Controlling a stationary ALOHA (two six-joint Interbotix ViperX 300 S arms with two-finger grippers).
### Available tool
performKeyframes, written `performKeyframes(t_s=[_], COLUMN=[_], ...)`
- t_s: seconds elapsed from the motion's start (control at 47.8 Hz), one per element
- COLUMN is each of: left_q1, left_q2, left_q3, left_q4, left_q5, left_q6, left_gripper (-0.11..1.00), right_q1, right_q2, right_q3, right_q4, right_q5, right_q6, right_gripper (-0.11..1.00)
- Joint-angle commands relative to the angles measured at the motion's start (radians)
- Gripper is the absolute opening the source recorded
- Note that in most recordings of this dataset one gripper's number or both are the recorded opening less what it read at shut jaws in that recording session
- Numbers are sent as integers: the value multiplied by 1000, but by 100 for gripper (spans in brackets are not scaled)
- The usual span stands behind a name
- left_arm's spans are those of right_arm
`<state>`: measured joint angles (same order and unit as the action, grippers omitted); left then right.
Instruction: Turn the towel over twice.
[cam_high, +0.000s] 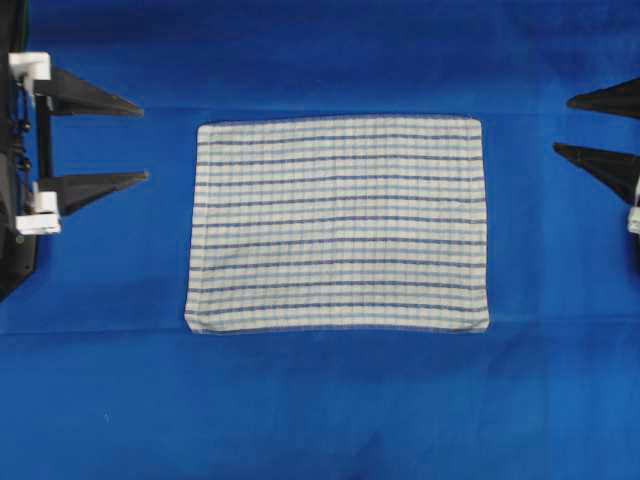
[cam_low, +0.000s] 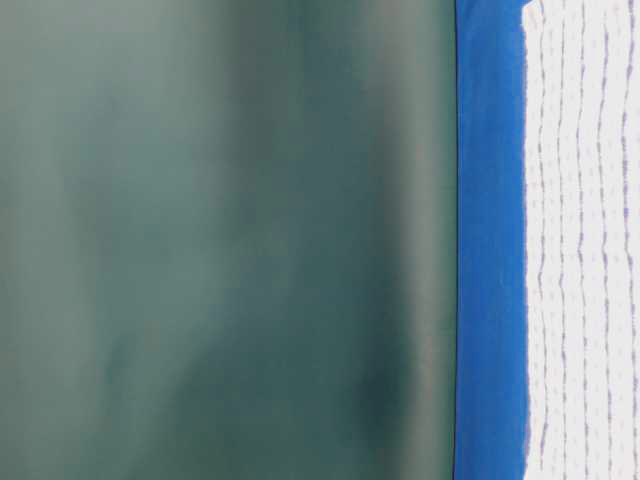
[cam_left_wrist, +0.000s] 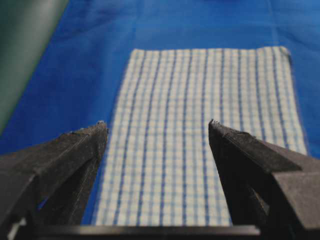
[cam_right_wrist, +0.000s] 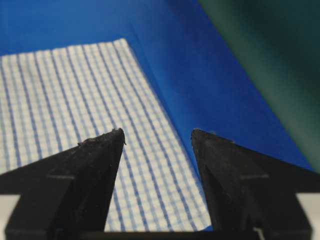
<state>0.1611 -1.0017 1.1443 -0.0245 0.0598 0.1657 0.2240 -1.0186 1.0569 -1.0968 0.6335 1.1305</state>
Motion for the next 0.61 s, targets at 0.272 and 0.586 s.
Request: performKeyframes(t_s=[0.272, 0.586], left_q1=[15, 18], left_q2=[-255, -380], left_q3=[114, 227], left_q4=[0, 0], left_q5=[55, 69], left_q6=[-31, -37], left_gripper=[76, 76], right_q1=[-2, -2], right_q2=[-190, -245], right_q3=[121, 258], right_q4=[6, 0], right_q5=[11, 6], right_q6=[8, 137], right_gripper=[63, 62])
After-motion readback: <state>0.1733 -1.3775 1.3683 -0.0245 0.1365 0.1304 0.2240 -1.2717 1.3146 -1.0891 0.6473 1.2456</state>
